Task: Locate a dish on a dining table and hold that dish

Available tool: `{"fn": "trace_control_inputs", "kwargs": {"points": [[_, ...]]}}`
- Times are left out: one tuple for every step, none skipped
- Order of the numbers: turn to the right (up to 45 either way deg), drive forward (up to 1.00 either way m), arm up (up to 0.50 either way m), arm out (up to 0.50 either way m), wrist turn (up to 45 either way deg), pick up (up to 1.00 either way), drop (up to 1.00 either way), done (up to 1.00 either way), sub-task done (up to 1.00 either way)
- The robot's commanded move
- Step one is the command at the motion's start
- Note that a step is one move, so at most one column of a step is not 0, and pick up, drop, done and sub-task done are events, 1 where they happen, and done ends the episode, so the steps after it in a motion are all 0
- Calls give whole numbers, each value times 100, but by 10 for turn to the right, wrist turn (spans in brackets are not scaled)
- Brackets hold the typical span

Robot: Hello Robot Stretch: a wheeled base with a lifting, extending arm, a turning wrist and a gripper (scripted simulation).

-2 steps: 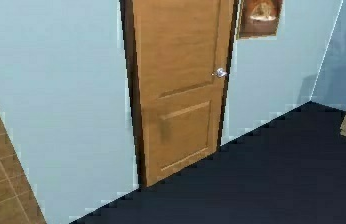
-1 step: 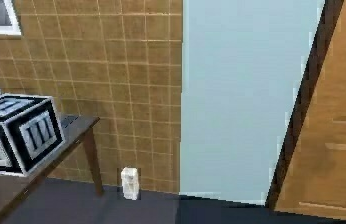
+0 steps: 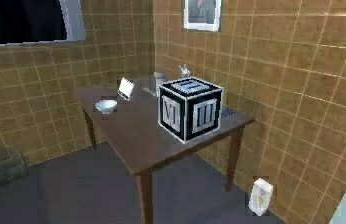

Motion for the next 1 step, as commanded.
{"fn": "trace_control_inputs", "kwargs": {"points": [[-390,0,0,0,0,0,0,0,0]]}}
